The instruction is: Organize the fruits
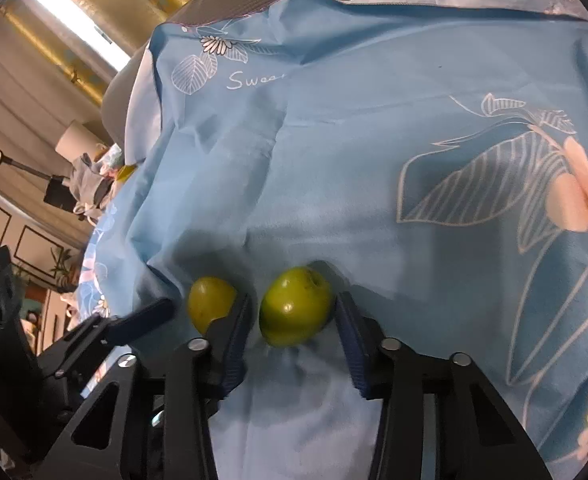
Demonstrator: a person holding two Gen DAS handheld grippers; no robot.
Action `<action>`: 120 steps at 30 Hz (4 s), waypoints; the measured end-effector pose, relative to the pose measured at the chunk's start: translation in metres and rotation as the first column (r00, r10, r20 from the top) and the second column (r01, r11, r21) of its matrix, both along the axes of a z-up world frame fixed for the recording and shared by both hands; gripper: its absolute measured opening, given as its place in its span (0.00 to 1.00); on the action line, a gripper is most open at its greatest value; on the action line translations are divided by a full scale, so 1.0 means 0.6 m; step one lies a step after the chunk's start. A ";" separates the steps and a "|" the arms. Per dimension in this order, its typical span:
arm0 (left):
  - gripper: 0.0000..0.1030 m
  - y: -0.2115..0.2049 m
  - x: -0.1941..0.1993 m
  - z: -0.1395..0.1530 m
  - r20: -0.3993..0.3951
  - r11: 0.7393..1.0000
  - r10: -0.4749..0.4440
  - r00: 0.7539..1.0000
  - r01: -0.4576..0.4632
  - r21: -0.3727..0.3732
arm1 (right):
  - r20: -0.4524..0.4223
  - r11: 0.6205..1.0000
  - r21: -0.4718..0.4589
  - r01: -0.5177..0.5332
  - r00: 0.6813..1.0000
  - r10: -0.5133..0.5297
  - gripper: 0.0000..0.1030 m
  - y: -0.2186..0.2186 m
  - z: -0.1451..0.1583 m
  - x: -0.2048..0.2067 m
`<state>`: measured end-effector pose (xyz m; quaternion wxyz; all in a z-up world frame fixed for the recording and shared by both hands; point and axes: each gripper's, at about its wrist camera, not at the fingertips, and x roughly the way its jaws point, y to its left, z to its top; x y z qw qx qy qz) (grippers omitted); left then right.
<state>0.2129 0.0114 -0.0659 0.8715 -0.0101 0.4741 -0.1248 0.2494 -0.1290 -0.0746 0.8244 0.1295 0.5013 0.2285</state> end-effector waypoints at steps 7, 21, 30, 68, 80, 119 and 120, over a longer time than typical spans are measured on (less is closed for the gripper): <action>0.56 0.012 0.016 -0.005 -0.009 0.999 0.019 1.000 -0.019 -0.038 | 0.013 1.000 0.016 -0.012 1.000 0.012 0.38 -0.004 -0.002 0.006; 0.43 -0.001 0.028 -0.010 -0.027 0.999 0.026 0.999 -0.027 -0.022 | 0.026 1.000 0.014 -0.016 1.000 0.015 0.38 -0.002 -0.003 0.009; 0.43 -0.002 0.015 0.001 -0.002 1.000 0.016 1.000 -0.016 -0.023 | 0.032 0.999 0.034 -0.022 0.999 0.021 0.38 -0.009 0.004 -0.004; 0.43 -0.359 -0.152 0.157 0.176 0.925 -0.377 0.909 0.380 0.020 | 0.324 0.952 0.005 0.305 0.900 -0.291 0.38 -0.329 0.180 -0.283; 0.55 -0.429 -0.135 0.095 0.048 0.912 -0.399 0.916 0.392 0.118 | 0.205 0.911 -0.209 0.356 0.927 -0.315 0.38 -0.406 0.115 -0.277; 0.99 -0.396 -0.170 0.366 0.213 0.973 -0.215 0.953 0.190 0.133 | 0.283 0.903 -0.339 0.266 0.944 -0.172 0.56 -0.390 0.320 -0.307; 0.99 -0.398 -0.170 0.365 0.211 0.971 -0.221 0.952 0.196 0.136 | 0.285 0.902 -0.337 0.269 0.943 -0.175 0.55 -0.392 0.321 -0.308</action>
